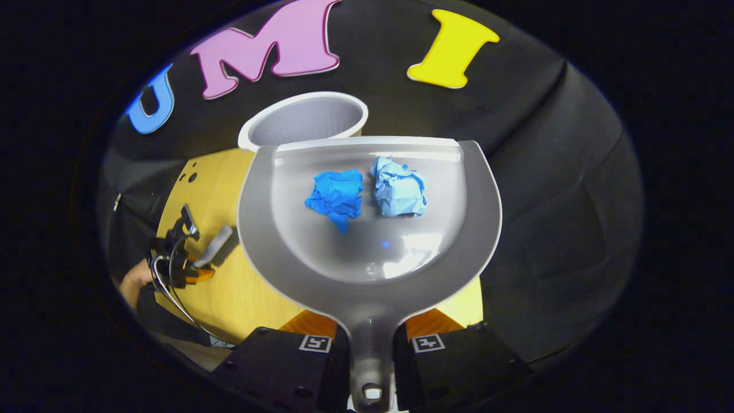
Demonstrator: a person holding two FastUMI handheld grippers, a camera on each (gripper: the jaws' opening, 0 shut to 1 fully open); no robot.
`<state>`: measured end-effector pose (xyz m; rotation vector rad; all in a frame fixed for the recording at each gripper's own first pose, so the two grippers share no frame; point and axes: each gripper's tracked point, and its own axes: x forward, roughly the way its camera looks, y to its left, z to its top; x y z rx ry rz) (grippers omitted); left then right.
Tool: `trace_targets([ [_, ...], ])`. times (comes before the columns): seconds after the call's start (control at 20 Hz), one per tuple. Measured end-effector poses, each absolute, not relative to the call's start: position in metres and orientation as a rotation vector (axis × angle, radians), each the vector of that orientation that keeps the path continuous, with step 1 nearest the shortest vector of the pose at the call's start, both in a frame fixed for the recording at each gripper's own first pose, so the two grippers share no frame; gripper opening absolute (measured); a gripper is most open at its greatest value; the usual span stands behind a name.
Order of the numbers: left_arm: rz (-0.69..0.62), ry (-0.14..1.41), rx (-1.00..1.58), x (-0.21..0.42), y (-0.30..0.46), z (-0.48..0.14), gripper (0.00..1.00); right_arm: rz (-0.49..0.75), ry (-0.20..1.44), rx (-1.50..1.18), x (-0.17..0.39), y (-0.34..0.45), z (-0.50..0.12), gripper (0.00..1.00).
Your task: Pick up the small broom and dustpan from the desktop, sweep the trash into the dustpan with the broom, and then empty the trash into the garbage bin.
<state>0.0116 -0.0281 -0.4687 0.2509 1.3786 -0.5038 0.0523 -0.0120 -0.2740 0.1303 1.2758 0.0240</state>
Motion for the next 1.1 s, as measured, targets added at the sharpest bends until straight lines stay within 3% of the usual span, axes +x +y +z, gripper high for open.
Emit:
trace_targets([
  [0.45,-0.512,1.371,0.251,0.011,-0.03,-0.466,0.27,0.02,1.262,-0.069,0.165,-0.029,-0.265,0.36],
  [1.1,-0.499,1.355,0.23,0.013,-0.03,-0.468,0.27,0.159,1.313,-0.568,0.215,-0.016,-0.282,0.34],
])
